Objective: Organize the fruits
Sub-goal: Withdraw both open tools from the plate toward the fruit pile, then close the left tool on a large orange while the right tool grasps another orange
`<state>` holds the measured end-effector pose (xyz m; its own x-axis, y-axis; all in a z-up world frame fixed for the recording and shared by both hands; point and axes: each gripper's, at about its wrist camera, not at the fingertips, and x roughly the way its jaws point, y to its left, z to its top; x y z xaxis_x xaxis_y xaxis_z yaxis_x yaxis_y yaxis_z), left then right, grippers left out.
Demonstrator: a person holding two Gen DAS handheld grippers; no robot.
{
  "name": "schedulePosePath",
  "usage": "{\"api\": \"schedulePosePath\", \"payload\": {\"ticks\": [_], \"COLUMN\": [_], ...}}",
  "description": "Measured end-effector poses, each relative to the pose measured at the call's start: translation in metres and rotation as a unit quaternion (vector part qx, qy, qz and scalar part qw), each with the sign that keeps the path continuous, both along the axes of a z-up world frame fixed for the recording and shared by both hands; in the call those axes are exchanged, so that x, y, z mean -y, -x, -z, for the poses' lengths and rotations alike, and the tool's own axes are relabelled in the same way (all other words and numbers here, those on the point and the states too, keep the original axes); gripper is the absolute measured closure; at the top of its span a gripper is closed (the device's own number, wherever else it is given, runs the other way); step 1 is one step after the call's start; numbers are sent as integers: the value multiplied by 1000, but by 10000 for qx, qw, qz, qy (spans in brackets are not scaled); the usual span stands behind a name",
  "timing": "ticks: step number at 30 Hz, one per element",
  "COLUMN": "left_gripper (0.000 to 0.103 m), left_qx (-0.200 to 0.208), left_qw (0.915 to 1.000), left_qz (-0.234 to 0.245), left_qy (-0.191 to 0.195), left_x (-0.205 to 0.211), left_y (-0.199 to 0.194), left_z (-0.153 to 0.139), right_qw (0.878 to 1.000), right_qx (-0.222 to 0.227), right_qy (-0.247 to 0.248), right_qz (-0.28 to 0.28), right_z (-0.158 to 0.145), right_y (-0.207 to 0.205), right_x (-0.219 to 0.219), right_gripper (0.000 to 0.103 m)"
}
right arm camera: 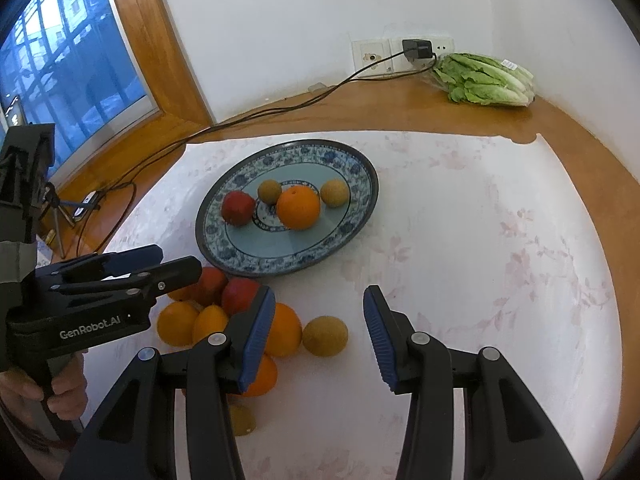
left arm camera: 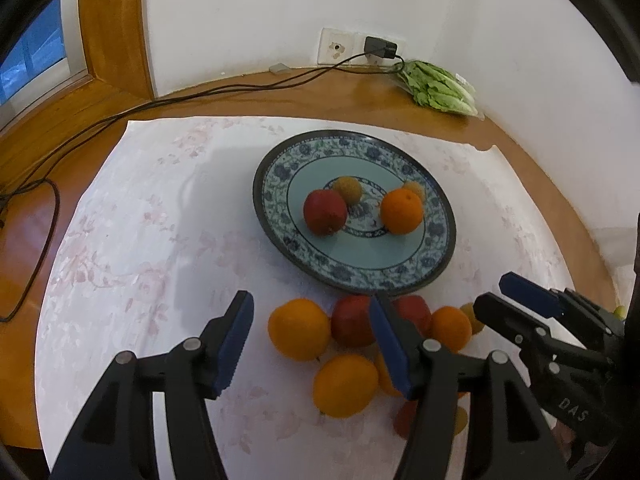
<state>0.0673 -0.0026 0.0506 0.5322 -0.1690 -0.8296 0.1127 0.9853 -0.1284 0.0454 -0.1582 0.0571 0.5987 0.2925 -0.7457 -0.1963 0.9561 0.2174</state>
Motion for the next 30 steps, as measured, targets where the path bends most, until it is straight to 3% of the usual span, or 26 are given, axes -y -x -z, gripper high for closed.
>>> {"api": "schedulePosePath", "payload": {"ticks": [30], "left_gripper": [38], "left_qx": [-173], "left_qw": [9995], "left_qz": [215], "left_qy": [126], "left_x": [2], "left_y": [37], "left_z": [12], "right_qw": [9997], "right_qx": [-244], "right_qy": [-64], "right_qz": [0], "right_z": [9], "right_y": [22], "right_x": [2], "right_gripper": [56]}}
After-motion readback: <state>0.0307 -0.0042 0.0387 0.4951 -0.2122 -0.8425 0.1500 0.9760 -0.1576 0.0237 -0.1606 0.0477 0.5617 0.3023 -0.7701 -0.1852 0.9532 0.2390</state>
